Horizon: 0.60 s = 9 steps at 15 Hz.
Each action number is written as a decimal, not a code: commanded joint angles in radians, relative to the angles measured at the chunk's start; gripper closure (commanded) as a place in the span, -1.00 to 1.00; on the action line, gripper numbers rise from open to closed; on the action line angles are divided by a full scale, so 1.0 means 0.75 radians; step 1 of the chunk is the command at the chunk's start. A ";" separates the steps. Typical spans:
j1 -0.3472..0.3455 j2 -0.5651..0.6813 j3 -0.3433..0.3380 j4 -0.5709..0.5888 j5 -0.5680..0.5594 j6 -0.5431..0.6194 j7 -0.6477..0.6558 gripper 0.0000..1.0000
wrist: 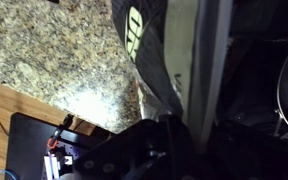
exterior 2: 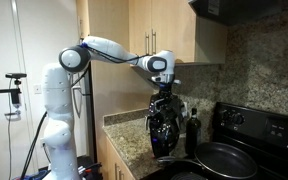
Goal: Place the whey packet next to the stove
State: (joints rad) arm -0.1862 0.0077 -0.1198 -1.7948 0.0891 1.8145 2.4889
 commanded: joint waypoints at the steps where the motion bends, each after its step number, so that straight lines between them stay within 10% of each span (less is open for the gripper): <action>1: 0.037 0.011 0.000 0.101 0.097 -0.004 -0.005 0.99; 9: 0.073 0.050 -0.009 0.122 -0.281 -0.194 -0.034 0.99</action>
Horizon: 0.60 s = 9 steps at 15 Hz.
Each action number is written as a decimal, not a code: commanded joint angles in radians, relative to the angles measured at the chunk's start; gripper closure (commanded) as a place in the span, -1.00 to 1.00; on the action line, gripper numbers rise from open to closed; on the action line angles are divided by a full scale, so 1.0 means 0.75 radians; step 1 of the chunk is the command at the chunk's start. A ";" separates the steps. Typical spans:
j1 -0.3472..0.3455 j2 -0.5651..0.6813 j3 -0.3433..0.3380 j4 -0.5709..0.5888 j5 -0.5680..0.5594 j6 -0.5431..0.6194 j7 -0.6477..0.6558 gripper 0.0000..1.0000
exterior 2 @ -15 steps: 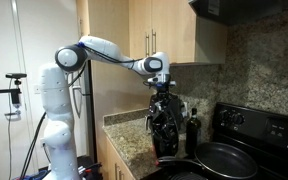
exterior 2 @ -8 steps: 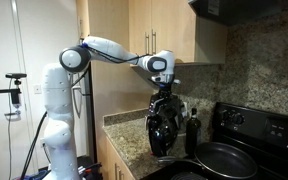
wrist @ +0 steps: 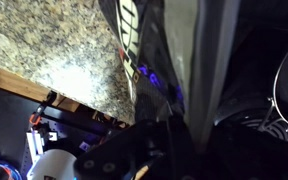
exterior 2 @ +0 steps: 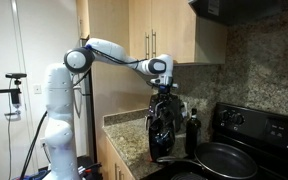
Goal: Place the whey packet next to the stove
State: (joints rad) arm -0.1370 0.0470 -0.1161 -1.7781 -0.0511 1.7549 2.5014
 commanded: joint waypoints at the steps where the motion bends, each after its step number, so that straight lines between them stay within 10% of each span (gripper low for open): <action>1: 0.008 -0.003 -0.015 0.095 -0.147 -0.128 -0.059 0.99; 6: 0.014 -0.020 -0.014 0.023 -0.282 -0.121 -0.106 0.99; 7: 0.020 -0.031 -0.007 -0.004 -0.266 -0.108 -0.142 0.47; 9: 0.037 -0.071 0.006 -0.049 -0.289 -0.063 -0.174 0.35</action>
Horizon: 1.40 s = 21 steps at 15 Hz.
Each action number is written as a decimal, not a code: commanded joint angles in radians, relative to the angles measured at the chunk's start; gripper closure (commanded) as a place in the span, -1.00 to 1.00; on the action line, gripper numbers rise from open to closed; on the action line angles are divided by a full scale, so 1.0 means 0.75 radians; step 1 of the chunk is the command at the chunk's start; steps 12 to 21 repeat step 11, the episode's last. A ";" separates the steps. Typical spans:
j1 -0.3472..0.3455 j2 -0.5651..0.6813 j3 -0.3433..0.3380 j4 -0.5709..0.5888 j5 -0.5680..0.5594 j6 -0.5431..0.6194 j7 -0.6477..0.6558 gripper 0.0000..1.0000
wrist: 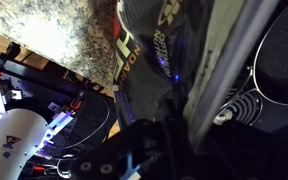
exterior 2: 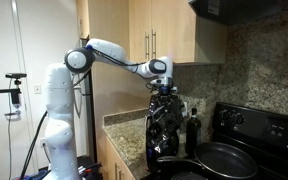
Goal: Place the whey packet next to the stove
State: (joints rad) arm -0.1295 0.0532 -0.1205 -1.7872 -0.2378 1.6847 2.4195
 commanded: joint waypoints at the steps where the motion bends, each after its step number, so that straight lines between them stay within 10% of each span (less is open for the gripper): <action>1: 0.036 -0.110 0.017 -0.047 -0.065 0.054 -0.051 0.19; 9: 0.085 -0.520 0.109 -0.083 -0.149 0.136 -0.129 -0.95; 10: 0.049 -0.396 0.115 -0.003 -0.192 0.090 -0.069 -0.58; 21: 0.052 -0.450 0.130 -0.008 -0.171 0.091 -0.094 -0.74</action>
